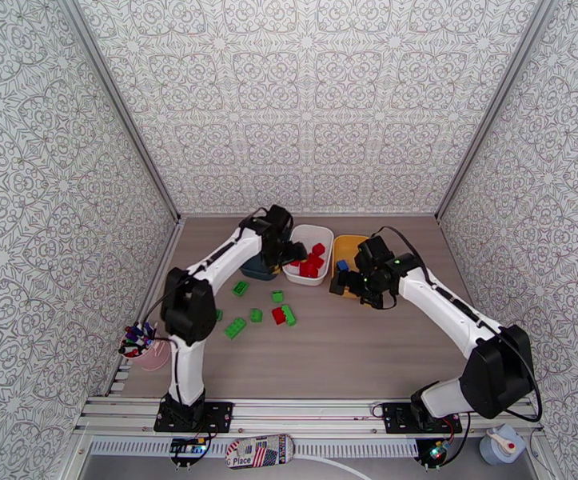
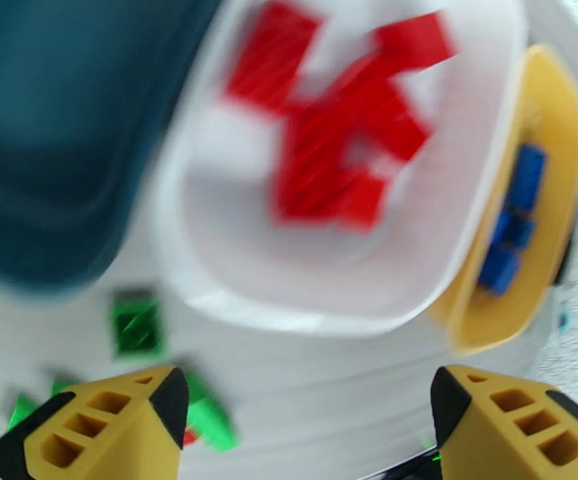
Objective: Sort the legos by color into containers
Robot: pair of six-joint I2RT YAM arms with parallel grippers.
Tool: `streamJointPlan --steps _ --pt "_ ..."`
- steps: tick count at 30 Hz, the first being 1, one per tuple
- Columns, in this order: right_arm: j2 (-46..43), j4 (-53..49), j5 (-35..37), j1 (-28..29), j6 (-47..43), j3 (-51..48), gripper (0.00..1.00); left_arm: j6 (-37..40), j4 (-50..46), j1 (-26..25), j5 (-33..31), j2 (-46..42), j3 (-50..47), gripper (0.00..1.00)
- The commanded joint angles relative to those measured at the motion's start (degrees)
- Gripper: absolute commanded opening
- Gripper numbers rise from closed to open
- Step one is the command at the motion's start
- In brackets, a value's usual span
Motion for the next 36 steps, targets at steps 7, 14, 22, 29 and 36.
streamJointPlan --steps 7,14,22,29,36 --pt "3.75 4.51 -7.14 1.98 0.04 0.66 0.84 -3.63 -2.91 -4.44 -7.44 -17.51 -21.8 0.86" --pt "5.66 5.69 -6.79 4.06 2.37 2.34 0.84 -9.85 2.48 -11.08 -6.52 -20.94 -34.67 0.86" --pt "5.82 3.98 -6.44 5.02 1.82 2.84 0.84 -11.06 7.3 -12.84 -5.96 -14.09 -36.6 0.86" --pt "5.08 2.76 -5.51 5.04 1.18 2.79 0.83 -10.04 8.18 -11.37 -6.38 -9.01 -33.74 0.86" --pt "4.81 1.42 -4.72 4.91 0.31 3.19 0.83 -8.41 8.38 -9.44 -6.17 -4.1 -29.39 0.84"
